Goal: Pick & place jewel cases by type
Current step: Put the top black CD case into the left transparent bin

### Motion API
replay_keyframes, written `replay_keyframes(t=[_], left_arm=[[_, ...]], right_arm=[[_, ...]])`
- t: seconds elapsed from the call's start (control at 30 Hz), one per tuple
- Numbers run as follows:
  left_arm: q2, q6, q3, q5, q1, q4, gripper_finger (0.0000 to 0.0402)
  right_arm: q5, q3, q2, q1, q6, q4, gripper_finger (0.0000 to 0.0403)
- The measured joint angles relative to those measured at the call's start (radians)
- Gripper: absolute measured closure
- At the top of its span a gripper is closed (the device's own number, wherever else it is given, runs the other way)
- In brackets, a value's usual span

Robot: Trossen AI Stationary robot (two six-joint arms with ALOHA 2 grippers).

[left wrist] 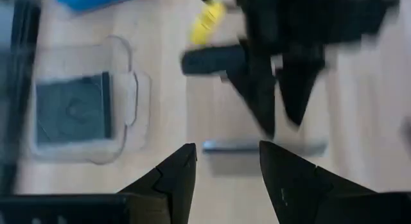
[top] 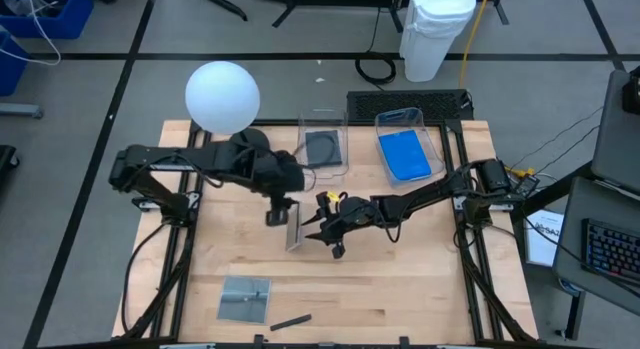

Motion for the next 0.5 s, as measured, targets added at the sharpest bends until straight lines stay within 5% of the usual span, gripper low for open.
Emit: replay_keyframes(t=[0.27, 0.5], left_arm=[[0.003, -0.506, -0.002, -0.007, 0.015, 0.052, 0.0227], [0.027, -0.732, -0.006, -0.005, 0.015, 0.052, 0.0227]], right_arm=[[-0.008, 0.000, 0.000, -0.010, -0.001, 0.020, 0.0248], [-0.007, 0.000, 0.004, -0.010, -0.051, 0.037, 0.0248]])
